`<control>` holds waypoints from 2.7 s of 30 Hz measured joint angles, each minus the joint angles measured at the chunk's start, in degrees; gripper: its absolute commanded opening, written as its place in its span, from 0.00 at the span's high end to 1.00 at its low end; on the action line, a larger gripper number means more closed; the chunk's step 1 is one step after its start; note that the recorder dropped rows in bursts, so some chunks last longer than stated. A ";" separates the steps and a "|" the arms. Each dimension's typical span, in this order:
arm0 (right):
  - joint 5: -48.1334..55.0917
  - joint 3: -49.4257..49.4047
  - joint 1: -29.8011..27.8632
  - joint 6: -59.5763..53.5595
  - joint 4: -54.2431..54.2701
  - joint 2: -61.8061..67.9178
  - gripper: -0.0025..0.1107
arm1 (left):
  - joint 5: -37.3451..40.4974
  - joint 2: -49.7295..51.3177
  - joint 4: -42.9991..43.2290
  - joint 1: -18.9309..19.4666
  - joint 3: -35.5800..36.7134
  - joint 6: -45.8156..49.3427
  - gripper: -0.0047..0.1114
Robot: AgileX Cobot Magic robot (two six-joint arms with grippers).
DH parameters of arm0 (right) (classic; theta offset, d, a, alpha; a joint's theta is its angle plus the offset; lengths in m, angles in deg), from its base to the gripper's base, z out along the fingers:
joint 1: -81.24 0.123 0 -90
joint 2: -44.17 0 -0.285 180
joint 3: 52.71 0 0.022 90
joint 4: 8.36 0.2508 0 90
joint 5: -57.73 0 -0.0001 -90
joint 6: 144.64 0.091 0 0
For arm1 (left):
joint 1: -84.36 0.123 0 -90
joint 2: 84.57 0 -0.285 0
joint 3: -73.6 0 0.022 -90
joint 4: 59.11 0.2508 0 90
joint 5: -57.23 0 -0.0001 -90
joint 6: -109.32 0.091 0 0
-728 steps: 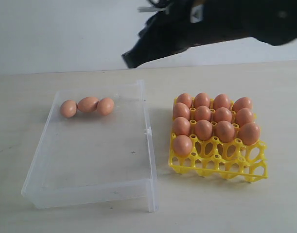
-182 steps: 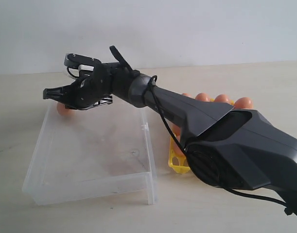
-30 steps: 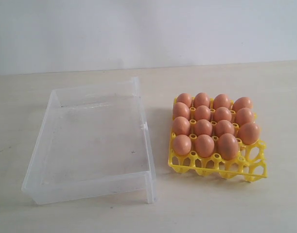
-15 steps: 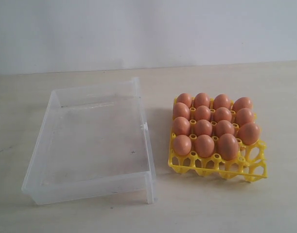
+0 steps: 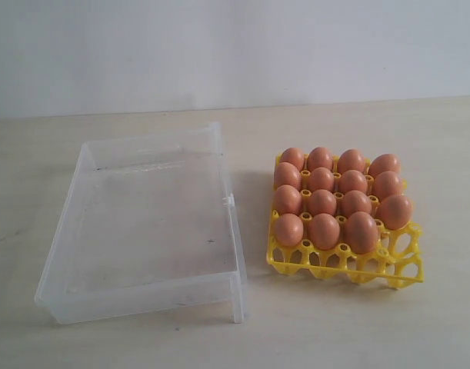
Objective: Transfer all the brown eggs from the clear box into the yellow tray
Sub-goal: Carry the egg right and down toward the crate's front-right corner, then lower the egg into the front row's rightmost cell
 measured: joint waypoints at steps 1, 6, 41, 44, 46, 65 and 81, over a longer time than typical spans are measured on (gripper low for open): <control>0.00 -5.07 0.00 -0.11 -1.37 -1.87 0.98 | 0.00 0.00 0.00 0.00 0.00 0.00 0.96; -5.89 -28.41 0.00 0.56 -5.17 -12.63 0.98 | 0.00 0.00 0.00 0.00 0.00 0.00 0.96; -90.65 -133.43 -19.80 4.42 17.95 -54.60 0.98 | 0.00 0.00 0.00 0.00 0.00 0.00 0.96; -91.69 -135.71 -19.80 3.49 20.89 -54.60 0.98 | 0.00 0.00 0.00 0.00 0.00 0.00 0.96; -93.09 -136.93 -19.80 3.51 22.00 -54.01 0.98 | 0.00 0.00 0.00 0.00 0.00 0.00 0.96; -109.31 -140.30 -19.80 13.02 27.01 -33.36 0.98 | 0.00 0.00 0.00 0.00 0.00 0.00 0.96; -119.94 -135.95 -19.80 19.55 23.41 -7.76 0.98 | 0.00 0.00 0.00 0.00 0.00 0.00 0.96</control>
